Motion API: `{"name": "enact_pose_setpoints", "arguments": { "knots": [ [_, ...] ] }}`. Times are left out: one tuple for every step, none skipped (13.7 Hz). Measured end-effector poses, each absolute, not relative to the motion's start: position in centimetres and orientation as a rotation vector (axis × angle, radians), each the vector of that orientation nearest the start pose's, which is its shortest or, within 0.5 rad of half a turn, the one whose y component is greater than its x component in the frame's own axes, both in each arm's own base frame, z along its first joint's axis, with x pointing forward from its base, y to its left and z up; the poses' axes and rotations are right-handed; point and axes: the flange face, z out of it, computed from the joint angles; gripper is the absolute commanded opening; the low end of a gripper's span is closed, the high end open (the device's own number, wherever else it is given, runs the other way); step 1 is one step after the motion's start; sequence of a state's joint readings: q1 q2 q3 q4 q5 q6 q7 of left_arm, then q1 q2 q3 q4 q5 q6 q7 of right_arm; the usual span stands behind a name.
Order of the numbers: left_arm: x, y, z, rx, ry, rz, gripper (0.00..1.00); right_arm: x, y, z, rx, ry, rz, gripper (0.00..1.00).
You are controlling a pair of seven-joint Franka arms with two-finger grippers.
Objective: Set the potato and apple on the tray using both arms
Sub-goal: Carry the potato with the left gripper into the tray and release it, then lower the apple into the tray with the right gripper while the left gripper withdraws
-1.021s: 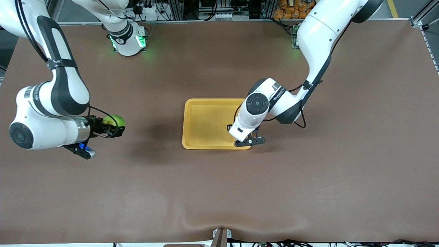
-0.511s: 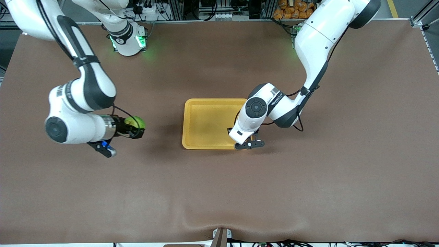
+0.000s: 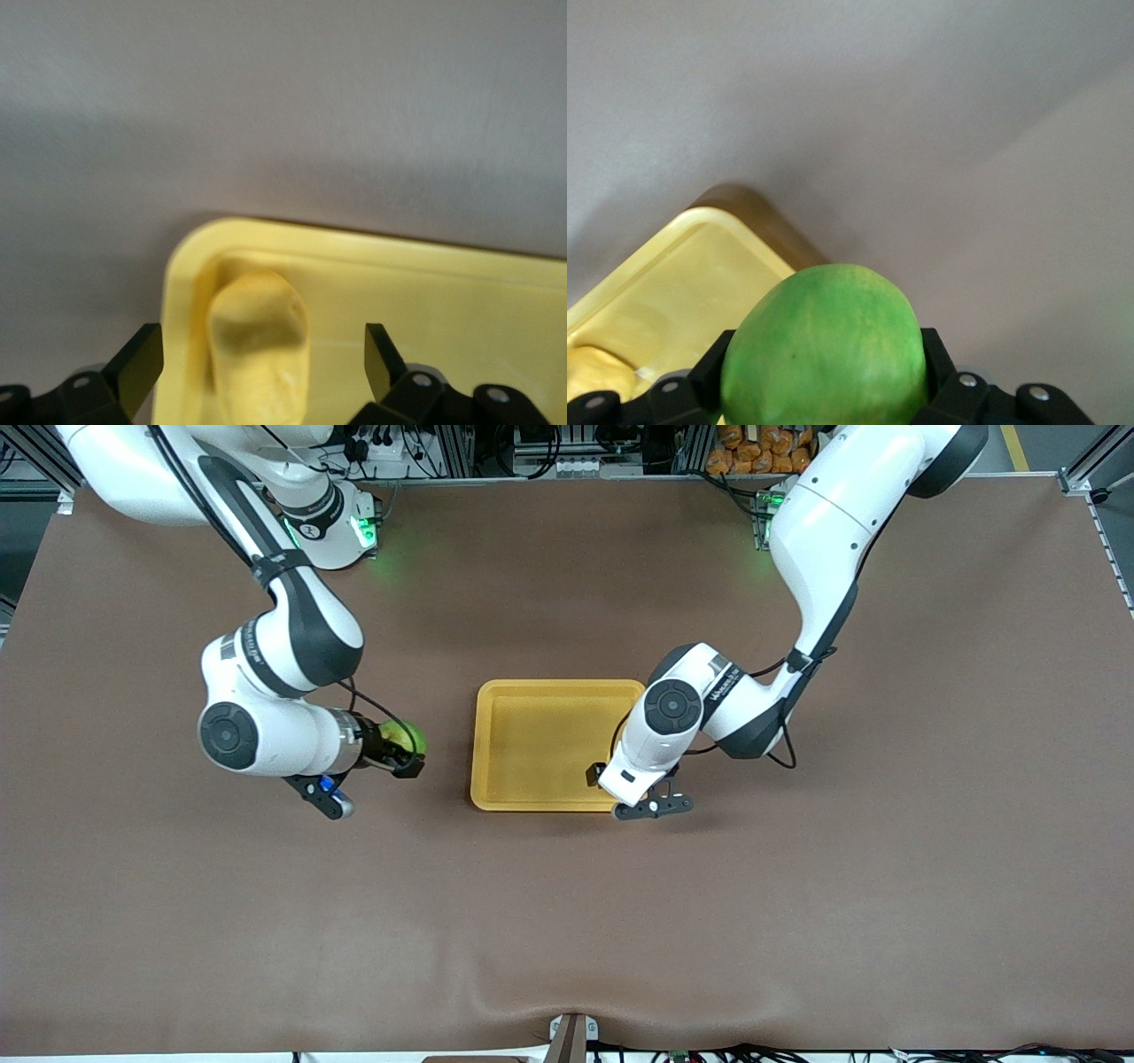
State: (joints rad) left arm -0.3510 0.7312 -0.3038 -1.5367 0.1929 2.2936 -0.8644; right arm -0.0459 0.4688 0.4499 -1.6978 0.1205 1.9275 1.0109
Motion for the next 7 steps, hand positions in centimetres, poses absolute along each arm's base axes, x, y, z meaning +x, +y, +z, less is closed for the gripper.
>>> {"name": "enact_pose_setpoints", "arguments": {
  "knots": [
    [59.6,-39.3,25.9,-3.201,-0.284,-0.029,1.00,59.6,24.3,33.1,-2.806,1.020,0.527,0.00],
    [60.3,-38.3,27.9,-3.190,-0.294,-0.042,1.00,59.4,25.2,32.7,-2.799,1.036,0.524,0.00],
    [60.7,-37.2,30.3,-3.176,-0.293,-0.053,1.00,59.2,26.0,32.4,-2.790,1.055,0.521,0.00],
    [61.0,-35.9,33.0,-3.158,-0.281,-0.060,1.00,59.1,26.9,32.0,-2.781,1.073,0.515,0.00],
    [61.2,-34.5,35.7,-3.142,-0.265,-0.070,1.00,58.8,27.7,31.6,-2.776,1.088,0.510,0.00],
    [61.4,-32.9,38.4,-3.128,-0.257,-0.082,1.00,58.6,28.6,31.2,-2.777,1.102,0.504,0.00],
    [61.5,-31.1,40.9,-3.113,-0.268,-0.093,1.00,58.2,29.6,30.7,-2.780,1.112,0.498,0.00]
  ]
}}
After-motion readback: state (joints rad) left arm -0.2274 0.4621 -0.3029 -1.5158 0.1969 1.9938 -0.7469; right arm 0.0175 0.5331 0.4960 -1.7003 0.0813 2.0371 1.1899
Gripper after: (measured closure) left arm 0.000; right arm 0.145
